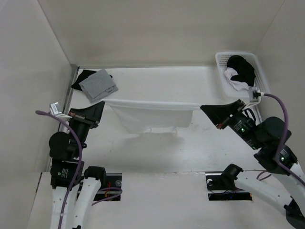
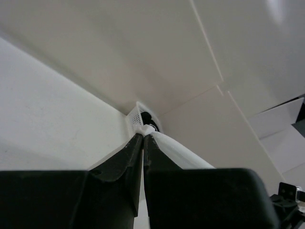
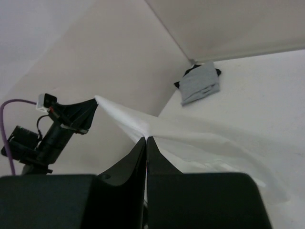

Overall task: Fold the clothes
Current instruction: Flatten the tank top out

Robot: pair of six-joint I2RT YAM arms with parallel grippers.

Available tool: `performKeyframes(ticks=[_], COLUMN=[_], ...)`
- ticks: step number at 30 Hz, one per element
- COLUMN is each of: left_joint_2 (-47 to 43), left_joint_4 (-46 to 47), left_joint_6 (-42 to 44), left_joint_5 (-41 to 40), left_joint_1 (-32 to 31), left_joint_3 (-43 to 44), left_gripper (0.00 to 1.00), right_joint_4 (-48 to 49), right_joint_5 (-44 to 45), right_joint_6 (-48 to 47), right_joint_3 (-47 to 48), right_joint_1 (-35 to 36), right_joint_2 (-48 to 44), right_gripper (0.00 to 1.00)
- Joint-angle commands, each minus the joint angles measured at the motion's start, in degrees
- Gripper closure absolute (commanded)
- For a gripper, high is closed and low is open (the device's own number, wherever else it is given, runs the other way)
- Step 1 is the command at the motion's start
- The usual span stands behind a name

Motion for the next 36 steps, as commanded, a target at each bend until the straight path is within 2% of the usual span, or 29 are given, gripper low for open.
performKeyframes(ticks=[1, 4, 7, 12, 14, 16, 18, 21, 24, 27, 29, 31, 36], left_joint_2=[-1.02, 0.03, 3.19, 15.29, 21.36, 29.44, 37.35, 46.59, 52.23, 54.44, 54.18, 52.87, 47.86], left_joint_4=[-2.88, -2.01, 1.06, 10.71, 15.37, 19.86, 21.81, 21.9, 20.41, 18.48, 18.12, 18.82, 23.21], left_joint_6=[-1.62, -1.79, -1.97, -2.14, -2.67, -3.46, -3.73, -4.17, -3.38, -1.36, -0.74, -1.09, -2.06], left_joint_5=[1.1, 1.0, 0.83, -2.42, -3.12, -2.96, -2.77, -1.81, -1.2, -1.63, -1.98, -2.25, -3.83], left_joint_1=[-0.4, -0.05, -0.22, 1.97, 3.11, 4.08, 4.35, 4.7, 4.44, 4.44, 4.7, 4.79, 3.83], left_joint_3=[5.34, 6.32, 3.79, -2.9, -2.3, 1.46, 8.83, 21.57, 32.3, 37.95, 37.53, 33.85, 16.47], left_gripper=[0.99, 0.99, 0.99, 0.99, 0.99, 0.99, 0.99, 0.99, 0.99, 0.99, 0.99, 0.99, 0.98], right_joint_4=[-7.81, -8.07, -5.98, 3.15, 7.9, 10.81, 11.26, 6.89, 2.13, -0.07, -0.69, 0.18, 7.99], right_joint_5=[5.5, 10.33, 9.56, -1.31, -6.68, -10.38, -12.84, -14.44, -14.61, -15.66, -16.37, -16.37, -16.29], right_joint_6=[-0.47, -1.69, -3.19, -3.99, -2.93, -2.31, -1.96, -2.4, -3.02, -3.1, -3.1, -3.1, -2.14], right_joint_3=[3.5, 4.39, 4.04, 3.51, 5.69, 11.13, 19.64, 35.27, 47.51, 53.68, 53.88, 49.94, 30.8], right_joint_1=[5.94, 10.17, 8.7, -4.73, -9.84, -13.27, -15.65, -17.76, -19.35, -20.84, -21.37, -21.55, -21.46], right_joint_2=[-0.47, 1.81, 7.07, 19.81, 26.57, 34.56, 42.47, 52.15, 57.18, 59.12, 59.04, 57.46, 50.61], right_gripper=[0.97, 0.97, 0.97, 0.97, 0.97, 0.97, 0.98, 0.98, 0.98, 0.97, 0.97, 0.97, 0.96])
